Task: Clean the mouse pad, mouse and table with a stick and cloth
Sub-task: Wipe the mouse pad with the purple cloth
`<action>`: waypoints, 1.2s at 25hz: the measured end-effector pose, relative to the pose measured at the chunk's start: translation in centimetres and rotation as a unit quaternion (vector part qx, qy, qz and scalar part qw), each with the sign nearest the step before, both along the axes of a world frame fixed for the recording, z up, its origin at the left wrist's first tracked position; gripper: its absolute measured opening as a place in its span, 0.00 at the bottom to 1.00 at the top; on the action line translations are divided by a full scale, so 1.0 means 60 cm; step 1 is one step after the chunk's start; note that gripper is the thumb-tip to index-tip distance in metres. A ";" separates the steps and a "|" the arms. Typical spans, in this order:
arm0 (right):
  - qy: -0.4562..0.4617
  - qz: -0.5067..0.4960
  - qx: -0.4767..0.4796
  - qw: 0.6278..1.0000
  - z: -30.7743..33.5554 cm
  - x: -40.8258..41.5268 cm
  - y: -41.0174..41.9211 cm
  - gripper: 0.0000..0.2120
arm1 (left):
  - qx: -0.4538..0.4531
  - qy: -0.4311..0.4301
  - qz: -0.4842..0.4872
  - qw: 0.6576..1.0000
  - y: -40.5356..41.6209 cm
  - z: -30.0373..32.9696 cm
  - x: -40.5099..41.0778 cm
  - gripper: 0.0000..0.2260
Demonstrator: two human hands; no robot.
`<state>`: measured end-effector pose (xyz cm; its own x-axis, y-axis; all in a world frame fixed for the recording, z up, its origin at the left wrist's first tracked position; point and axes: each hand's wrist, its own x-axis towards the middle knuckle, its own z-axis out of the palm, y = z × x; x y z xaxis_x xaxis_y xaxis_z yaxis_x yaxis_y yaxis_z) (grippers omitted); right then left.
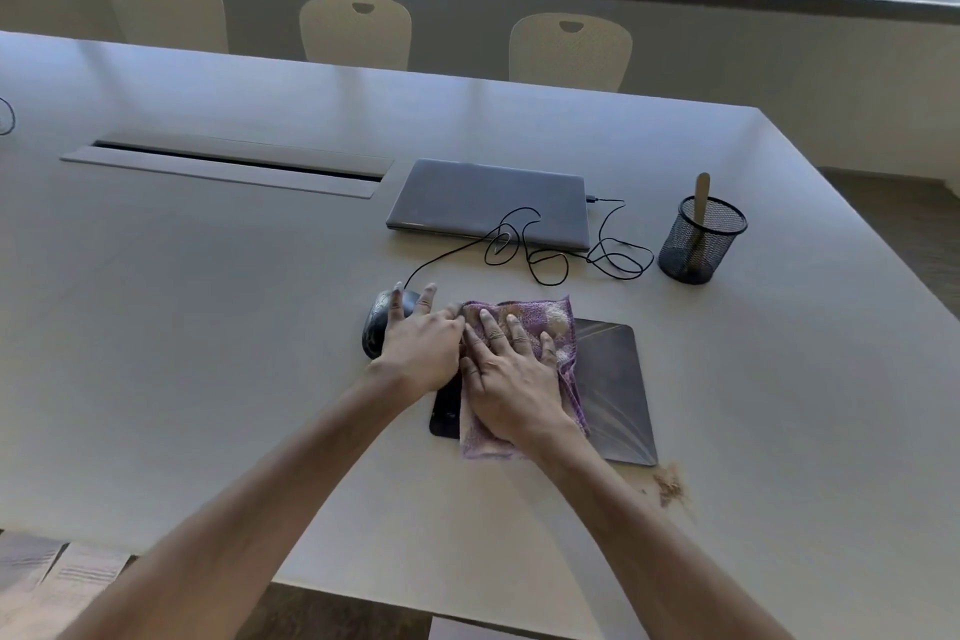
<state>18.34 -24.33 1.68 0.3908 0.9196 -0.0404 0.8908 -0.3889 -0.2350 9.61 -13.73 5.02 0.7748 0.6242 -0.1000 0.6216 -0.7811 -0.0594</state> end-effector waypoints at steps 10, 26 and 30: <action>-0.019 -0.034 -0.004 0.999 -0.005 0.031 -0.016 0.25 | 0.013 0.150 -0.025 0.988 0.011 0.037 0.019 0.26; 0.000 -0.054 0.018 0.998 0.003 -0.008 0.024 0.31 | 0.086 0.202 -0.026 0.975 -0.014 0.050 0.058 0.19; -0.010 -0.075 0.029 0.997 -0.006 0.025 0.003 0.28 | 0.110 0.255 -0.027 0.960 -0.022 0.051 0.069 0.17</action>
<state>19.84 -24.16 1.31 0.5242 0.8514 0.0209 0.8285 -0.5041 -0.2436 13.73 -15.05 8.07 0.6918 0.6339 -0.3458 0.4263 -0.7451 -0.5130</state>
